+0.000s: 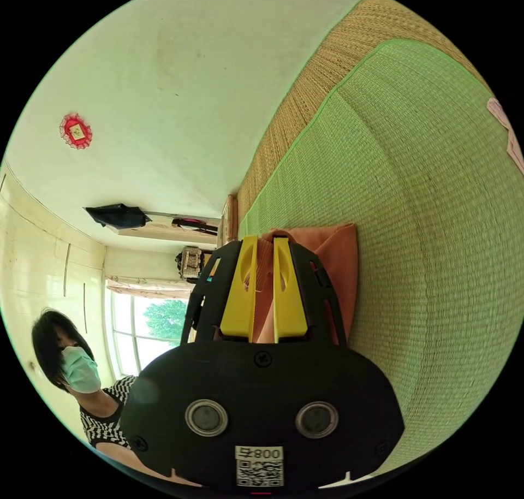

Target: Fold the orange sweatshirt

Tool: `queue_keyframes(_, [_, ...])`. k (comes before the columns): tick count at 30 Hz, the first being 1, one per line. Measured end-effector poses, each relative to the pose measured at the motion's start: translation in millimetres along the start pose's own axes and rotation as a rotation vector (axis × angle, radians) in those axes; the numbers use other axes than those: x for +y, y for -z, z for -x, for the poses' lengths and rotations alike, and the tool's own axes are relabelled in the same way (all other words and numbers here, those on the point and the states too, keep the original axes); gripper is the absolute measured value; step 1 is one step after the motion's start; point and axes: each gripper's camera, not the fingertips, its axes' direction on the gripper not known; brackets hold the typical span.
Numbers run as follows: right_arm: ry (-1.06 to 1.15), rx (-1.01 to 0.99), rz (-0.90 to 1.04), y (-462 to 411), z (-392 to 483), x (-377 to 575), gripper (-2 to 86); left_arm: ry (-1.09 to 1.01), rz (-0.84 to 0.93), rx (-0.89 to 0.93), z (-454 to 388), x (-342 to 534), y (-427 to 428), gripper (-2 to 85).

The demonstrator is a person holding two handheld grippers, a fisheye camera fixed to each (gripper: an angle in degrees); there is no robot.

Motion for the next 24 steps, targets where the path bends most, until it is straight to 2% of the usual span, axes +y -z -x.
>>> queue_keyframes(13, [-0.137,0.018,0.012,-26,-62,-21,6.0,0.105,-0.036,-0.082,32,-55,1,10.0])
queue_keyframes(24, [-0.178,-0.1,-0.032,-14,-83,-14,7.6,0.122,-0.041,0.003,25,-84,17,13.9])
